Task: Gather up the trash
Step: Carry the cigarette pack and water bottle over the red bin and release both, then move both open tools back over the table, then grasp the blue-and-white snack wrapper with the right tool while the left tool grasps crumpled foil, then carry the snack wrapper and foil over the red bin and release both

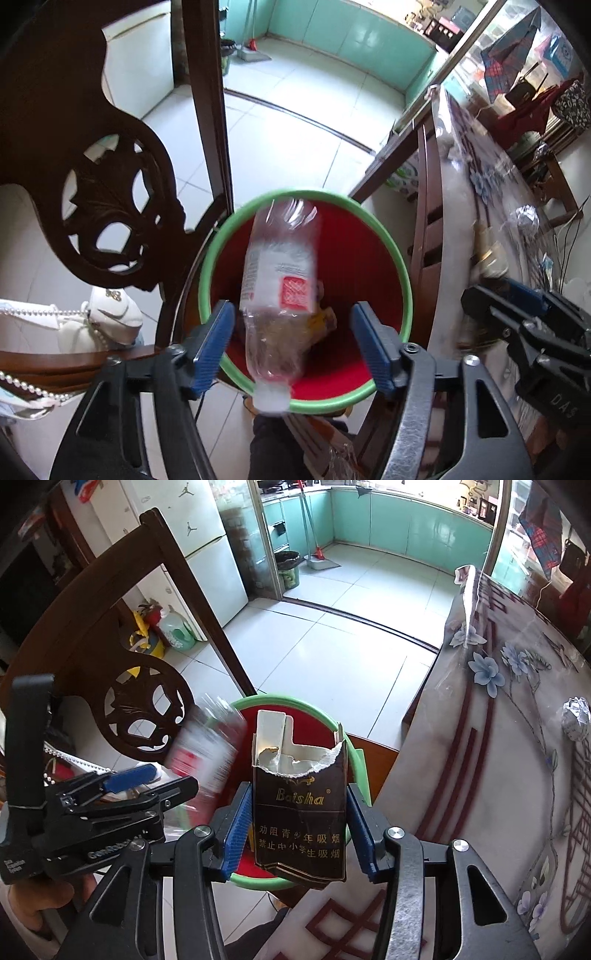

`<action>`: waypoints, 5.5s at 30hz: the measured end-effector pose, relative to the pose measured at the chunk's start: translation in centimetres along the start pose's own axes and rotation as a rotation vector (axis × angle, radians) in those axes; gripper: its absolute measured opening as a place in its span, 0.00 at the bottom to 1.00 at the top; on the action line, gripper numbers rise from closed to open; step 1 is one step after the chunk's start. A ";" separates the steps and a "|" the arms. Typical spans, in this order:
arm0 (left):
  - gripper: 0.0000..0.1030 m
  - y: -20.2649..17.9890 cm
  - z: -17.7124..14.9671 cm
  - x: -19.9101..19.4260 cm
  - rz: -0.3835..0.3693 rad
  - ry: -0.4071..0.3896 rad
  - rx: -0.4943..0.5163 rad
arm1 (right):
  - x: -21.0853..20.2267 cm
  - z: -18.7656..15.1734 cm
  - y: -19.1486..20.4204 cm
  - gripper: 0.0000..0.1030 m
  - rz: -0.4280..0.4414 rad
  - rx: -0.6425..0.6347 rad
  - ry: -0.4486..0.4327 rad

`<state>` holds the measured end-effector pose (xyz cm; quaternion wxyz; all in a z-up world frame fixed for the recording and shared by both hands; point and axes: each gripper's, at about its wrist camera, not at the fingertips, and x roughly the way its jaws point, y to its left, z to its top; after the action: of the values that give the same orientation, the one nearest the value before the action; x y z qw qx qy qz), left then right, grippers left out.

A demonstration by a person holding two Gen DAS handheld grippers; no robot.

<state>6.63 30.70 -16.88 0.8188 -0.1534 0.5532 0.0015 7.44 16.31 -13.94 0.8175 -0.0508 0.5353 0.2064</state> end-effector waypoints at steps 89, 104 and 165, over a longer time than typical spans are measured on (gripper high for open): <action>0.33 -47.4 4.9 10.1 -0.039 -0.114 0.457 | -15.5 -10.3 -49.8 0.09 -0.177 0.422 -0.167; 0.34 -43.2 -3.6 3.0 -0.107 -0.092 0.446 | -17.6 -13.8 -42.7 0.09 -0.131 0.373 -0.152; 0.34 -14.9 -5.9 -4.1 -0.010 -0.121 0.140 | -13.4 -9.6 -12.8 0.09 -0.062 0.002 -0.086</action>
<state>2.27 15.65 -11.49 0.8595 -0.0982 0.5006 -0.0317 -0.38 -2.06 -7.73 0.8459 -0.0575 0.4980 0.1822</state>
